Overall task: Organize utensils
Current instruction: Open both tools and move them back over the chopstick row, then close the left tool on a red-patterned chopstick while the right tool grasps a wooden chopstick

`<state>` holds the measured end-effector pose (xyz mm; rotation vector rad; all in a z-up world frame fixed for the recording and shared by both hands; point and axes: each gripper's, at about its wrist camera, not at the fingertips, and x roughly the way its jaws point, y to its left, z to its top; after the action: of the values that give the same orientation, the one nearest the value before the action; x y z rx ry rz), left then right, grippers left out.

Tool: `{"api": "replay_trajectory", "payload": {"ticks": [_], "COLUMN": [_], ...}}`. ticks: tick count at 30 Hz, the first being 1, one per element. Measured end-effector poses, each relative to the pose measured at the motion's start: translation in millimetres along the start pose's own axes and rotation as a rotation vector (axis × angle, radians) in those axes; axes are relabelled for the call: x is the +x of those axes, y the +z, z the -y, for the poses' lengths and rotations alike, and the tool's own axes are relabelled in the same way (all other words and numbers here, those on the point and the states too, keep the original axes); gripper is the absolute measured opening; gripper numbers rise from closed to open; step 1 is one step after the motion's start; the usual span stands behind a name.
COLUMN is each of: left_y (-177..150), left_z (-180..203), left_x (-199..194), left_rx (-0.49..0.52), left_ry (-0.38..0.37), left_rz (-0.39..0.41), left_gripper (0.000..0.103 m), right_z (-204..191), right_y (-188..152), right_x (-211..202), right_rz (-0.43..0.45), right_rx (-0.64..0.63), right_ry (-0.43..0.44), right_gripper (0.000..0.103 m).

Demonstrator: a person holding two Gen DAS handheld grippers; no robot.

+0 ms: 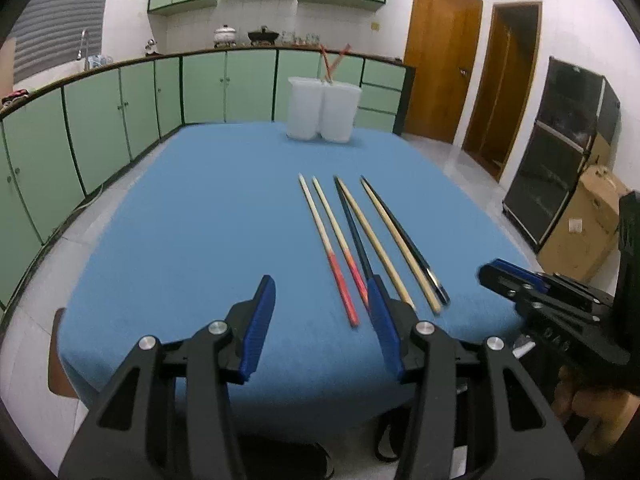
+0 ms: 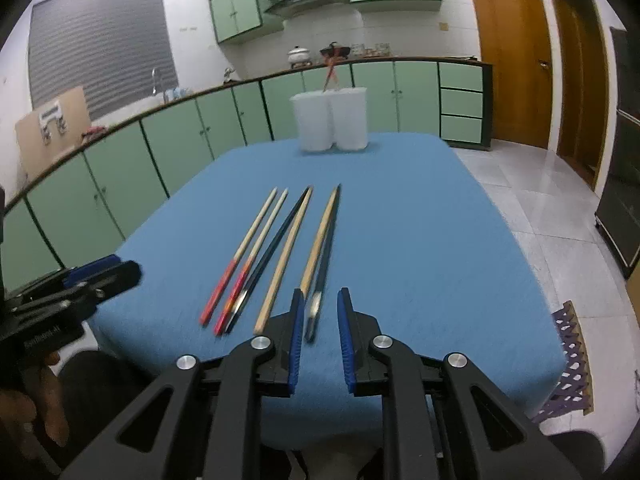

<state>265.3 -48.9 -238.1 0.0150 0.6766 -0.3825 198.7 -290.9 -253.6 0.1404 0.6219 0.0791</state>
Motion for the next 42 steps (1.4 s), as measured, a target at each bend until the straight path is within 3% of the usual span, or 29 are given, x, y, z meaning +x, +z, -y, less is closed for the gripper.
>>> {"api": "replay_trajectory", "payload": {"ticks": [4, 11, 16, 18, 26, 32, 37, 40, 42], "left_y": [-17, -15, -18, -17, -20, -24, -24, -23, -22], "left_z": [11, -2, -7, -6, 13, 17, 18, 18, 19], "left_x": [8, 12, 16, 17, 33, 46, 51, 54, 55], "left_rx": [0.05, 0.005, -0.023, -0.023, 0.015, 0.024, 0.024, 0.028, 0.034], "left_ry": [0.024, 0.049, 0.047, 0.045, 0.022, 0.052, 0.068, 0.08, 0.097], "left_rz": [-0.007, 0.004, -0.02, -0.02, -0.056, -0.096, -0.104, -0.099, -0.094], "left_gripper": [0.047, 0.047, 0.047, 0.047, 0.047, 0.046, 0.043, 0.038, 0.028], "right_z": [-11, -21, -21, -19, -3, 1, 3, 2, 3], "right_y": [-12, -30, -26, -25, -14, -8, -5, -3, -3], "right_x": [4, 28, 36, 38, 29, 21, 18, 15, 14], "right_rz": [-0.026, -0.086, -0.068, -0.073, -0.055, -0.03, -0.023, -0.016, -0.01], "right_rx": [0.003, -0.012, -0.016, -0.005, 0.04, 0.052, 0.06, 0.062, 0.064], "right_ry": [0.034, 0.034, 0.024, 0.02, 0.031, 0.039, 0.045, 0.045, 0.044], "right_gripper": [0.017, 0.017, 0.015, 0.008, 0.007, 0.007, 0.007, 0.007, 0.008]}}
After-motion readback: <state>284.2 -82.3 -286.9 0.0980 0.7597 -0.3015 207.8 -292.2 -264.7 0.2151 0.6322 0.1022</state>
